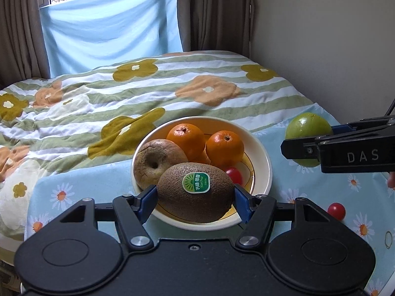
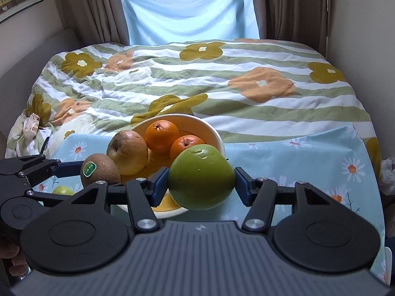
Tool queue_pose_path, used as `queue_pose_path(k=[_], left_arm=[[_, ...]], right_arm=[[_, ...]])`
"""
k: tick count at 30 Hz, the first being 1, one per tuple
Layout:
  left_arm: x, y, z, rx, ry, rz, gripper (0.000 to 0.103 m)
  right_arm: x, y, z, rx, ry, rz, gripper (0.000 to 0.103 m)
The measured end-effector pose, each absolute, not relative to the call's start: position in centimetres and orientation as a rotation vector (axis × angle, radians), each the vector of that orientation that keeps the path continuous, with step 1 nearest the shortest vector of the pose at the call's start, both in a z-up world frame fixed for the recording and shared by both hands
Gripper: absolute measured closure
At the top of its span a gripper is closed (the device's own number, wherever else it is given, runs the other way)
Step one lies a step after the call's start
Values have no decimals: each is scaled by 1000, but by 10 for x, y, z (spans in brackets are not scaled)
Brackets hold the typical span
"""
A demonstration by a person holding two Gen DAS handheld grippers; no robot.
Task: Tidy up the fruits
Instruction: 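Lower the kiwi into the bowl with the left tool while the right tool releases the green apple there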
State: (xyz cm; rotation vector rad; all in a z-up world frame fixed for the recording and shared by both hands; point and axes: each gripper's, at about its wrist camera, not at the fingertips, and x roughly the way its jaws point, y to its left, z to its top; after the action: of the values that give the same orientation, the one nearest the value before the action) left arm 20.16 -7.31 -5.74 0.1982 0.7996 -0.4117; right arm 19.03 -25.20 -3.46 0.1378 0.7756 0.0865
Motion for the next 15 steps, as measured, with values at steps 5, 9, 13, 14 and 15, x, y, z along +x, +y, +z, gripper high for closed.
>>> queue_pose_path(k=[5, 9, 13, 14, 15], left_arm=[[217, -84, -74, 213, 864, -429, 34], [228, -93, -83, 216, 906, -433, 34], [237, -103, -91, 227, 939, -440, 34], [237, -105, -93, 235, 945, -440, 34], [239, -107, -95, 239, 953, -440, 34]], right_arm=[[203, -260, -43, 153, 788, 62, 31], [208, -266, -48, 159, 796, 48, 31], [212, -272, -52, 167, 803, 40, 31], [213, -272, -52, 168, 805, 40, 31], [214, -273, -53, 168, 806, 40, 31]])
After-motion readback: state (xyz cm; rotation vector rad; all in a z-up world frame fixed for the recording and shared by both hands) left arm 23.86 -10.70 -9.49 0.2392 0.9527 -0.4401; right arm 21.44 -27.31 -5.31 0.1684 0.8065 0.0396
